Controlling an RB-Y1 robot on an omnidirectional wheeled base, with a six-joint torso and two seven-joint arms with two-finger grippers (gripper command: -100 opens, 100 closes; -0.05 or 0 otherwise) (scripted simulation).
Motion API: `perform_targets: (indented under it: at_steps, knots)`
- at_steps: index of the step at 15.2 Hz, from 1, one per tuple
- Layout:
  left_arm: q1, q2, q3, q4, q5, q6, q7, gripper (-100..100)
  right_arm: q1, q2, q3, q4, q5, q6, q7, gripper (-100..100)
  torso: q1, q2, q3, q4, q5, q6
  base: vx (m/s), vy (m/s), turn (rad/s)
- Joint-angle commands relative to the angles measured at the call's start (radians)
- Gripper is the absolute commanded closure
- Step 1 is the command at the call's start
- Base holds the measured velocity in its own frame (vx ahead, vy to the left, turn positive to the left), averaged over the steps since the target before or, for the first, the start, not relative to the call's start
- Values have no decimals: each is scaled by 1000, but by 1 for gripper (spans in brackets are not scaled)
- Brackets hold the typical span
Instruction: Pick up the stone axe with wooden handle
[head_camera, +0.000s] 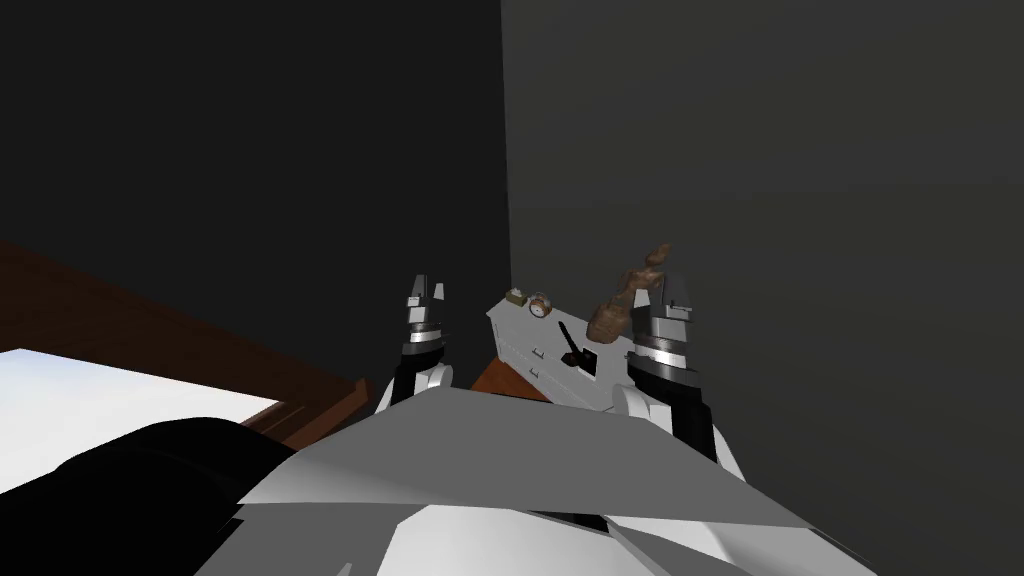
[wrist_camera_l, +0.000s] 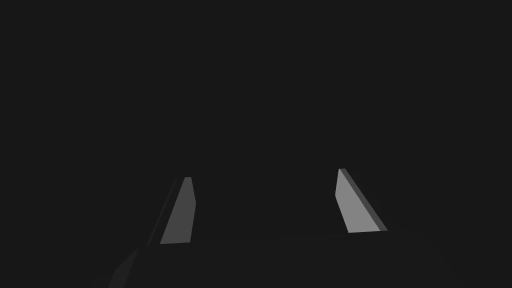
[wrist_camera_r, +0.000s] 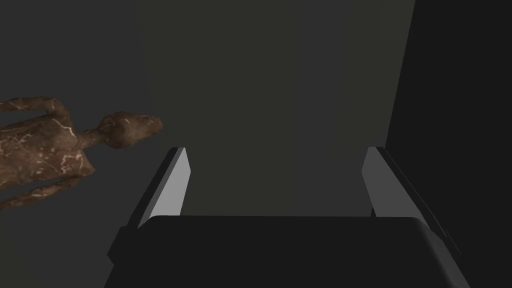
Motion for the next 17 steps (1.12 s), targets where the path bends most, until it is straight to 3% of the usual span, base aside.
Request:
perform_targets:
  at_steps: [1,4,8,9,12,13,14,17]
  knots:
    - [0,0,0,0,0,0,0,0,-8,-45,1,15,-2,12,10,-100,0,0,0,0,0,0,-8,9,39]
    - [0,0,0,0,0,0,0,0,-15,-78,1,31,-5,25,20,-100,1,1,1,0,0,0,-21,19,48]
    - [0,0,0,0,0,0,0,0,-53,-182,4,106,-17,85,70,-100,1,1,1,0,0,0,-22,27,107]
    - [0,0,0,0,0,0,0,0,-53,-183,4,106,-17,85,70,-100,1,1,1,0,0,-1,-18,26,84]
    - [0,0,0,0,0,0,0,0,-88,-253,7,178,-28,142,117,-100,2,1,1,0,0,0,-22,31,101]
    - [0,0,0,0,0,0,0,0,-88,-253,7,178,-28,142,117,-100,2,1,1,0,0,-1,-21,32,117]
    - [0,0,0,0,0,0,0,0,-108,-287,9,219,-35,175,144,-100,2,1,1,0,0,0,-17,31,144]
    - [0,0,0,0,0,0,0,0,-130,-321,11,264,-42,211,173,-100,2,1,0,0,0,-1,-18,31,144]
